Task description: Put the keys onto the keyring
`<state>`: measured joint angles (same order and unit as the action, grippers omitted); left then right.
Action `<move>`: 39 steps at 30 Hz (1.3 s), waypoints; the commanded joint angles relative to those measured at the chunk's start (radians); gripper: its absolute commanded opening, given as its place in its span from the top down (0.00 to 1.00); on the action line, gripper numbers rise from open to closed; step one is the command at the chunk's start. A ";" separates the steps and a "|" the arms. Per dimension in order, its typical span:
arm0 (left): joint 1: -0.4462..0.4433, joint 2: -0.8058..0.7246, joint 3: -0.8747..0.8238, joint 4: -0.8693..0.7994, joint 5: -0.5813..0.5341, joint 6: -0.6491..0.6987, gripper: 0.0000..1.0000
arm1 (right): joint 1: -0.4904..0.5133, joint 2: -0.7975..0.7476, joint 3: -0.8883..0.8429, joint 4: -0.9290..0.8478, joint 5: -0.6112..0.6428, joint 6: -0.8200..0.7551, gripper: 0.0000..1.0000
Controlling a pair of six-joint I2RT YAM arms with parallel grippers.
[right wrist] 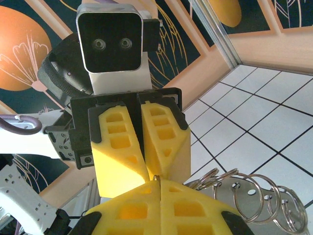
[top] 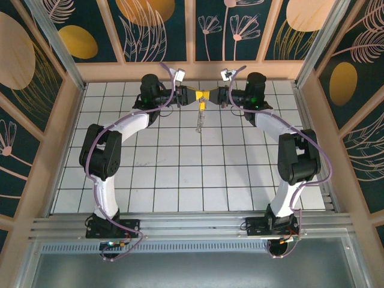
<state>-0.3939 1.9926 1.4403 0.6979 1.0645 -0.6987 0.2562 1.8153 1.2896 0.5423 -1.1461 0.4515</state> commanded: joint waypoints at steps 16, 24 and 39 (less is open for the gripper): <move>-0.008 -0.038 -0.017 -0.052 0.034 0.103 0.97 | 0.004 0.019 0.062 0.038 0.002 0.006 1.00; -0.013 -0.042 -0.027 0.012 0.022 0.056 1.00 | 0.005 -0.003 0.055 0.071 0.001 0.041 0.80; -0.014 -0.076 -0.013 0.074 0.033 0.012 1.00 | -0.066 -0.221 -0.249 0.199 0.137 0.022 0.56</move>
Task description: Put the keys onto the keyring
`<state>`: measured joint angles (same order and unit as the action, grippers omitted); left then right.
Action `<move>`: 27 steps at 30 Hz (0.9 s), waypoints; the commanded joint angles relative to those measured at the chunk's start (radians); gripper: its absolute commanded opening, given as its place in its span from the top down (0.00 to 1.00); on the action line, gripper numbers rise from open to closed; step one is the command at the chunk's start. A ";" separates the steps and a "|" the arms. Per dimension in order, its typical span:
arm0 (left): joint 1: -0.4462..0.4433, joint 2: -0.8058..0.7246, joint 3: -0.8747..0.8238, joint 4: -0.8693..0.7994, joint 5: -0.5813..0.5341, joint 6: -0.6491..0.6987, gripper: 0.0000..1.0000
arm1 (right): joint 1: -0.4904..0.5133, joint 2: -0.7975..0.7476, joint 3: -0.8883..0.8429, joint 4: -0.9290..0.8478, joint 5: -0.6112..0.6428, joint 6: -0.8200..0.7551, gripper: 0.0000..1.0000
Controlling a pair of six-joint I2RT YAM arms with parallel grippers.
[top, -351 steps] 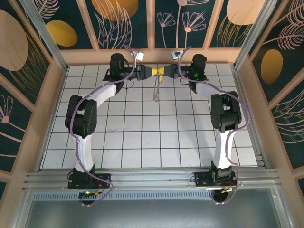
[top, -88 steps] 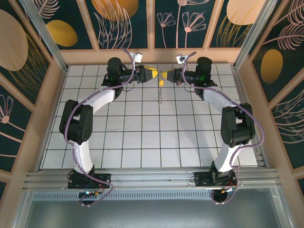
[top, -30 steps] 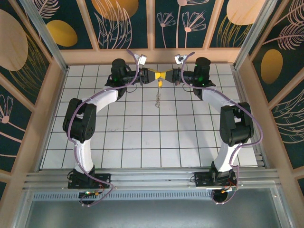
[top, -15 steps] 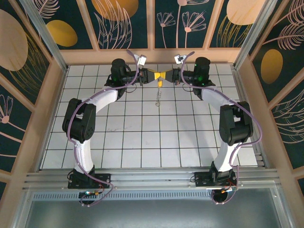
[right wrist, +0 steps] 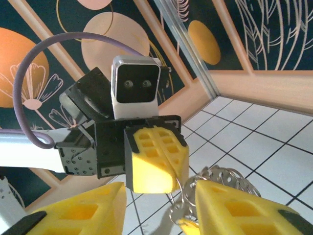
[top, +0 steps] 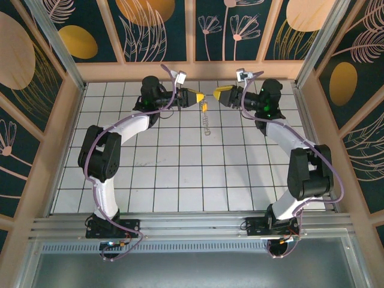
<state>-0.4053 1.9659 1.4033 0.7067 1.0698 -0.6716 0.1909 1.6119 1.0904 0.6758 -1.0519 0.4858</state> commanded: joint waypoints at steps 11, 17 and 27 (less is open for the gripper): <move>-0.010 -0.075 0.039 0.067 0.079 -0.017 1.00 | 0.017 -0.031 -0.180 0.147 0.007 -0.118 0.51; -0.019 -0.086 0.050 0.037 0.093 0.003 1.00 | 0.048 -0.034 -0.177 0.107 0.009 -0.187 0.48; -0.033 -0.084 0.077 -0.007 0.094 0.027 1.00 | 0.087 -0.003 -0.136 0.114 0.000 -0.206 0.48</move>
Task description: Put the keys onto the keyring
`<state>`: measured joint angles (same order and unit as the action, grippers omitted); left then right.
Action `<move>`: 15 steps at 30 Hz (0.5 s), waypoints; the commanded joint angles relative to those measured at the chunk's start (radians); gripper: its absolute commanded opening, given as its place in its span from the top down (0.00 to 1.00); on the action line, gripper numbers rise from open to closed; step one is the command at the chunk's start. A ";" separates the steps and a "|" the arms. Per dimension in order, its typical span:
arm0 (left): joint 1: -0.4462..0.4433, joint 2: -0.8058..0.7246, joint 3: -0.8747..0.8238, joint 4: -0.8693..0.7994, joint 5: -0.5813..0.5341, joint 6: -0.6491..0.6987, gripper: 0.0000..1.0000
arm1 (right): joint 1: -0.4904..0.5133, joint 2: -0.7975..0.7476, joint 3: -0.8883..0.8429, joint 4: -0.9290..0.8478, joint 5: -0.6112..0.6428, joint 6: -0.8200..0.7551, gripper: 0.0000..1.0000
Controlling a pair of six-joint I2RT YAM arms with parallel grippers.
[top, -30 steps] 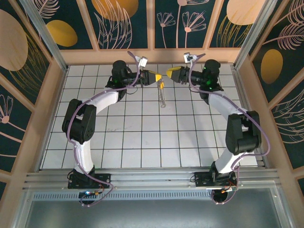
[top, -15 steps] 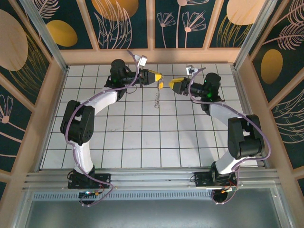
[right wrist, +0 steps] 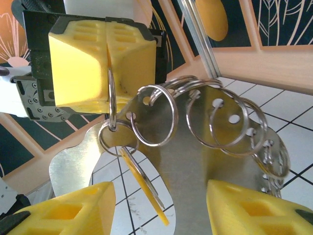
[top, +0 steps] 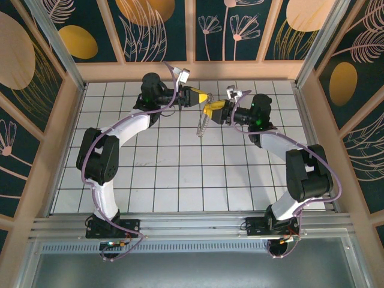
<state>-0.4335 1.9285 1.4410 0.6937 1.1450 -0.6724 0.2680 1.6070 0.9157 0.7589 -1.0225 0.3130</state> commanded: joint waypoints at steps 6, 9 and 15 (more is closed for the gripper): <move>-0.007 -0.040 0.045 0.001 0.017 0.030 1.00 | 0.018 -0.002 0.041 0.035 -0.034 -0.032 0.49; -0.008 -0.037 0.050 0.001 0.016 0.031 1.00 | 0.023 0.000 0.044 0.042 -0.043 -0.024 0.52; -0.008 -0.035 0.050 0.003 0.013 0.030 1.00 | 0.026 0.003 0.043 0.050 -0.054 -0.018 0.70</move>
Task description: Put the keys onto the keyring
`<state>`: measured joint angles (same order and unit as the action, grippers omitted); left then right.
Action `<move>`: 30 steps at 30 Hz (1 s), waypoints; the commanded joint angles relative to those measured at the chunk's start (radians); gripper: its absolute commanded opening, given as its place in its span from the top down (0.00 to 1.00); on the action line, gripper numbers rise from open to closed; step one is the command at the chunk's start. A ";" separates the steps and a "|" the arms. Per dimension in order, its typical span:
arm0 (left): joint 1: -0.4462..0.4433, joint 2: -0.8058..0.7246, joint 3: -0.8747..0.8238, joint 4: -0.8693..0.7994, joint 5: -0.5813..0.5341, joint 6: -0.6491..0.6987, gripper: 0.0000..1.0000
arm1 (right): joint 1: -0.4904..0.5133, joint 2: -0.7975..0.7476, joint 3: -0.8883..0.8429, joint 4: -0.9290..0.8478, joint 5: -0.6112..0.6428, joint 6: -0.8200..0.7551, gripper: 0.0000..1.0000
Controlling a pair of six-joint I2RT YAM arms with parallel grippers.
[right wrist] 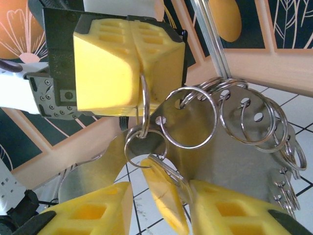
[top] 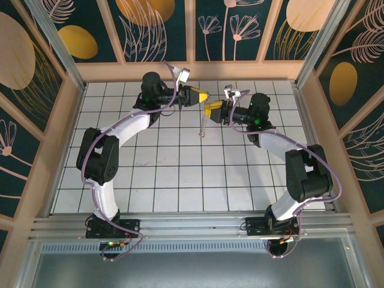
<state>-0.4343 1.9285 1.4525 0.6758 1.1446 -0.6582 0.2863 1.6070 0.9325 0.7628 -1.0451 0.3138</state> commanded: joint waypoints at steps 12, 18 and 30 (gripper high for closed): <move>-0.008 -0.040 0.032 0.019 0.006 0.023 1.00 | -0.004 -0.019 0.001 0.034 -0.026 -0.013 1.00; -0.008 -0.047 0.028 0.016 0.004 0.032 1.00 | -0.016 -0.054 -0.029 0.017 0.008 -0.012 1.00; -0.008 -0.070 0.012 -0.050 -0.025 0.113 1.00 | -0.029 -0.092 0.021 -0.166 0.049 -0.041 1.00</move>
<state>-0.4351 1.9152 1.4532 0.6193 1.1305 -0.5903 0.2615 1.5490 0.9165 0.6682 -1.0103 0.3069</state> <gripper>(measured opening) 0.050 0.051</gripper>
